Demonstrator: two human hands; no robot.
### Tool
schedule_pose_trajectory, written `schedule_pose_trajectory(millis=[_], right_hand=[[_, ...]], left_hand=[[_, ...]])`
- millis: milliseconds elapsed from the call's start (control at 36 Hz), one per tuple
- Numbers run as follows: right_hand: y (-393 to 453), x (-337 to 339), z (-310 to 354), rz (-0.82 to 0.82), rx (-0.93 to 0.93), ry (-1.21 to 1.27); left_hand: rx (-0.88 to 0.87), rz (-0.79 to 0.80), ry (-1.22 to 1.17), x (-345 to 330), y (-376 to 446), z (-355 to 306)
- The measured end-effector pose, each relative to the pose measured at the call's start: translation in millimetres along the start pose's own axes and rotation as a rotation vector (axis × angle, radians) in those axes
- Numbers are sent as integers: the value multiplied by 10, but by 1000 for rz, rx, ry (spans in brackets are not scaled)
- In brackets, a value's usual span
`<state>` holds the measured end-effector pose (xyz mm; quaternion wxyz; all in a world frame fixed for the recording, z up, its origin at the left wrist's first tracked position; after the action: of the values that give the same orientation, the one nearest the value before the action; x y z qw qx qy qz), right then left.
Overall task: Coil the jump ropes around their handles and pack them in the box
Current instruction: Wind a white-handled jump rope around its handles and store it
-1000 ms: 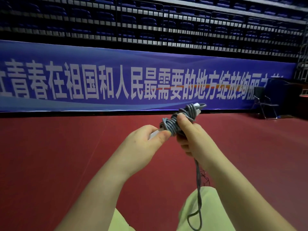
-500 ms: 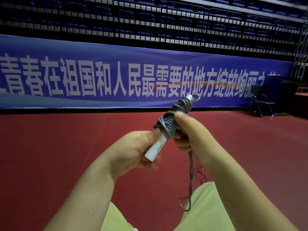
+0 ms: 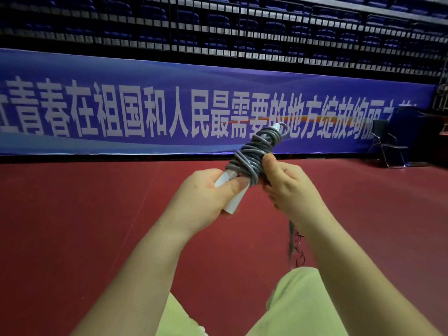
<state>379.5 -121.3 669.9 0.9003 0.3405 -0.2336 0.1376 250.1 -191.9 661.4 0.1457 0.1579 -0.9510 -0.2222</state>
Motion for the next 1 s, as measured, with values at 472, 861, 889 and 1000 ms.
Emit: schedule_pose_trajectory(millis=[472,861,889,1000], right_hand=[[-54,5,151,114,-27,115],[16,-231,-32,86,-67,-165],[5,-217,-33,63,-58,-203],[-30,-166,22,-6,-5,-285]], left_hand=[[372,631,-631,-494,-299,234],[291,175,-270,-326,-103,368],[273,156,-238,-297,-91,365],[120,13,78,-47,23,298]])
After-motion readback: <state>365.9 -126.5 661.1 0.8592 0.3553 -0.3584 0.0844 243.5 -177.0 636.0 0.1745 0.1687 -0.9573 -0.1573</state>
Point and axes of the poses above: each hand's wrist, its own y-axis towards the middle knuckle, its own x-axis out of the back of the hand, z = x × y, the point moved 9 cm from there along y, towards the middle knuckle, and after that the axes turned 13 degrees about -y, right-handed, at the moved point
